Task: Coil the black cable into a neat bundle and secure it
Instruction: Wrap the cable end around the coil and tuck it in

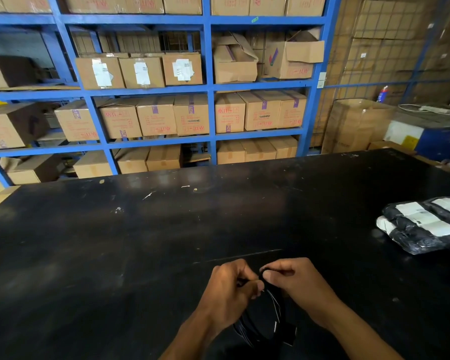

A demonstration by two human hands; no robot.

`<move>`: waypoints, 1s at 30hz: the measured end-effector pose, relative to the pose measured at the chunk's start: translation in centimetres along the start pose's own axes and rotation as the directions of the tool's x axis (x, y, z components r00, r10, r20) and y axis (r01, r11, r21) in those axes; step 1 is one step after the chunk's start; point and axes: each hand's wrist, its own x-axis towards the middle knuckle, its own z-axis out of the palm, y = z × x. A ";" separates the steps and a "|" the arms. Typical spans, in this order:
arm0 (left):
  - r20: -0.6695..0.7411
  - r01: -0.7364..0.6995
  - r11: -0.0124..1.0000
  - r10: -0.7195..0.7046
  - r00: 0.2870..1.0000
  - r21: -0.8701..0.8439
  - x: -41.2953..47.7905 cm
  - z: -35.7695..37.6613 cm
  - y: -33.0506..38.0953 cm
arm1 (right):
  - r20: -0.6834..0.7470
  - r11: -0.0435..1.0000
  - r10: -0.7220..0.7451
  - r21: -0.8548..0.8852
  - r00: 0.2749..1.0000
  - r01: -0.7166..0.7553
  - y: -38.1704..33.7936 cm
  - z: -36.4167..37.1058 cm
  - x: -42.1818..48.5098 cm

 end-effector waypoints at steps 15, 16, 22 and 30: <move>-0.241 0.109 0.985 -0.139 0.960 -0.136 -2.2 -0.7 -0.8 | -0.241 0.994 -0.022 -0.105 0.970 -0.003 -0.2 4.7 0.8; -0.246 0.111 0.984 -0.143 0.959 -0.140 -2.3 -1.0 -0.9 | -0.236 0.994 -0.017 -0.107 0.972 -0.009 -0.3 5.0 0.9; -0.401 0.154 0.952 -0.254 0.880 -0.266 -3.4 -4.4 -2.5 | -0.184 0.989 -0.064 -0.146 0.981 0.037 -2.2 6.5 0.9; -0.627 0.106 0.860 -0.443 0.640 -0.499 -4.8 -10.1 -5.4 | 0.014 0.930 0.254 0.271 0.967 -0.249 -3.6 12.6 -1.5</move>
